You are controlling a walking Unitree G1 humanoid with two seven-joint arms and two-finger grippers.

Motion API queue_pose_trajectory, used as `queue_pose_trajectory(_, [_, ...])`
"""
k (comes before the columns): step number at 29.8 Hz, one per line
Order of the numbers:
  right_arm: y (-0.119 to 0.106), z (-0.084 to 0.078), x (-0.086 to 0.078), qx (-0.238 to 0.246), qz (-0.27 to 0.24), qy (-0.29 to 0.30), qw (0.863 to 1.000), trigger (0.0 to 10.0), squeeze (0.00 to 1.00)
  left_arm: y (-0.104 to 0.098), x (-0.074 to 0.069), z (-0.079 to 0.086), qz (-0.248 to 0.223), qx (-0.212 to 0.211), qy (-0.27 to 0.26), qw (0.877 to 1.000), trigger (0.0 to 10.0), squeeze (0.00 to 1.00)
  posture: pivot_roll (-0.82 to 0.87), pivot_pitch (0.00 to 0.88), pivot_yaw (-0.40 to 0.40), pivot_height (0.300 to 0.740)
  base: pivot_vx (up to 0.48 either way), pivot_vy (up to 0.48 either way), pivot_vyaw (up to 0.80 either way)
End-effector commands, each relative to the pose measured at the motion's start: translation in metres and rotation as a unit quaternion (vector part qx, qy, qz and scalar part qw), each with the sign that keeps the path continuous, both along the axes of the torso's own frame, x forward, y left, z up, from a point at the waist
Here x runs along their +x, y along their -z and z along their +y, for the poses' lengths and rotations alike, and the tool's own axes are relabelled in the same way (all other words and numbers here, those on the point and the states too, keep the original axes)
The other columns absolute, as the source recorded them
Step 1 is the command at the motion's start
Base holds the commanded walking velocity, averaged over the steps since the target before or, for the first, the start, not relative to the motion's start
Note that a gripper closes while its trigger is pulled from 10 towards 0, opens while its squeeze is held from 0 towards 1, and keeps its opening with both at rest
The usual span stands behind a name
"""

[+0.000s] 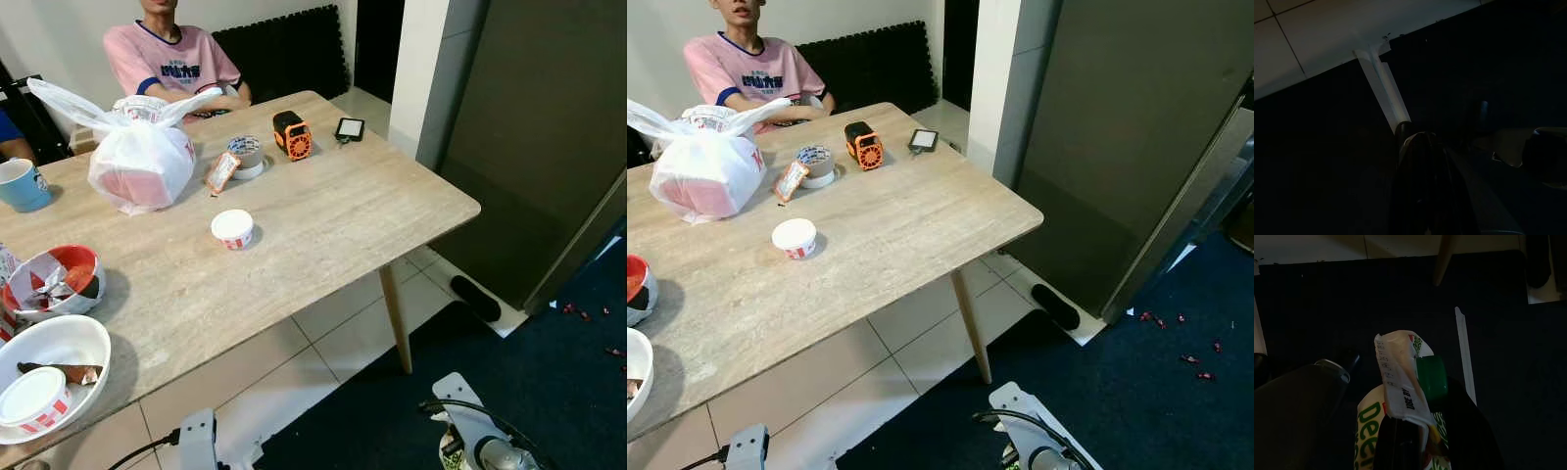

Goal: Restocking fridge

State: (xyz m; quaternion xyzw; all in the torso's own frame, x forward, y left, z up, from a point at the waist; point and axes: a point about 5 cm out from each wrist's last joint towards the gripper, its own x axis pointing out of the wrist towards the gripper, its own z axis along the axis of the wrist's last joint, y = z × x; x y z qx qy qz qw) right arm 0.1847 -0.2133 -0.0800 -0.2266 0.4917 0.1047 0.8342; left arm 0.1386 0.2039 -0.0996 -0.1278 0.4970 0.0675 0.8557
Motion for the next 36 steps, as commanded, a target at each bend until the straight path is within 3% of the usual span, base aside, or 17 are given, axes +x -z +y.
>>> queue_pose_trajectory(1, [0.0001,-0.0015,-0.0009,0.001,-0.002,0.003,1.0,10.0,0.0,0.003,-0.0056,-0.0057,0.01,-0.007,-0.003,1.0,10.0,0.0,-0.02,0.0,0.009,0.74,0.0,0.0,0.0])
queue_pose_trajectory(36, [-0.0012,-0.0016,0.0017,0.001,-0.005,0.002,1.0,10.0,0.0,0.002,-0.0026,-0.0063,0.006,-0.007,-0.001,1.0,10.0,0.0,-0.02,0.0,0.007,0.74,0.0,0.0,0.0])
